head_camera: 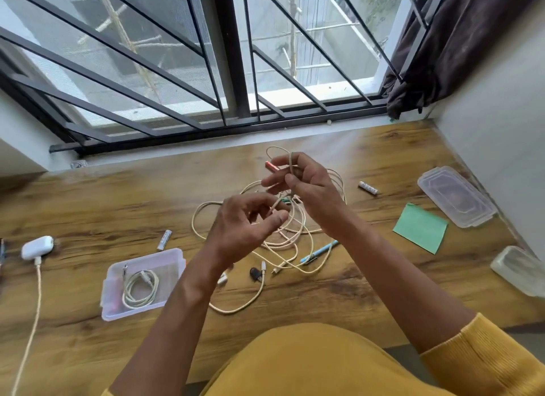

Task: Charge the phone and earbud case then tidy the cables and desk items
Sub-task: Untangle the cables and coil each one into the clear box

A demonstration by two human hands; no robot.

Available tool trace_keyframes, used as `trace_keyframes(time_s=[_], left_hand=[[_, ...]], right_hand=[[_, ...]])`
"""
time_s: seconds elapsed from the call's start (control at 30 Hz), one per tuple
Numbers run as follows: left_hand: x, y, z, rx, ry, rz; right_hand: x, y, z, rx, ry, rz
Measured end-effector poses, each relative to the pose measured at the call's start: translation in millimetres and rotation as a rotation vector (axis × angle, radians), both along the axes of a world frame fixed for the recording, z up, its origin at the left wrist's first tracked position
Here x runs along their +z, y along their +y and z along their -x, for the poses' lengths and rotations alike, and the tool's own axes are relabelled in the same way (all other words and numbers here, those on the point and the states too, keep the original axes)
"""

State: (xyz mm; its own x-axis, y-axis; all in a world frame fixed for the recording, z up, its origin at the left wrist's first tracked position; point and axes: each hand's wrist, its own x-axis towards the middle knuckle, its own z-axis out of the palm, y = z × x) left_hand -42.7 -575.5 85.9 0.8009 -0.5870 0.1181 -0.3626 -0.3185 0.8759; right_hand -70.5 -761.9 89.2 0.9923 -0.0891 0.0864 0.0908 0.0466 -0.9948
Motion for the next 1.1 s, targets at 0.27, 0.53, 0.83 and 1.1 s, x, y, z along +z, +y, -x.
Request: trace_keyframes(time_s=[0.27,0.53,0.83,1.1], left_hand=[[23,10,-30,-0.099,0.079,0.146],[33,7,-38,-0.160,0.023,0.213],[28,3,-38,-0.045,0.138,0.295],[10,-14,-32,0.064,0.005,0.191]], right_hand=[[2,3,0,0.146,0.012,0.242],[16,-9,11,0.418,0.130,0.137],[26,-19,16,0.506,0.068,-0.301],[35,-10,0,0.367,-0.071,-0.440]])
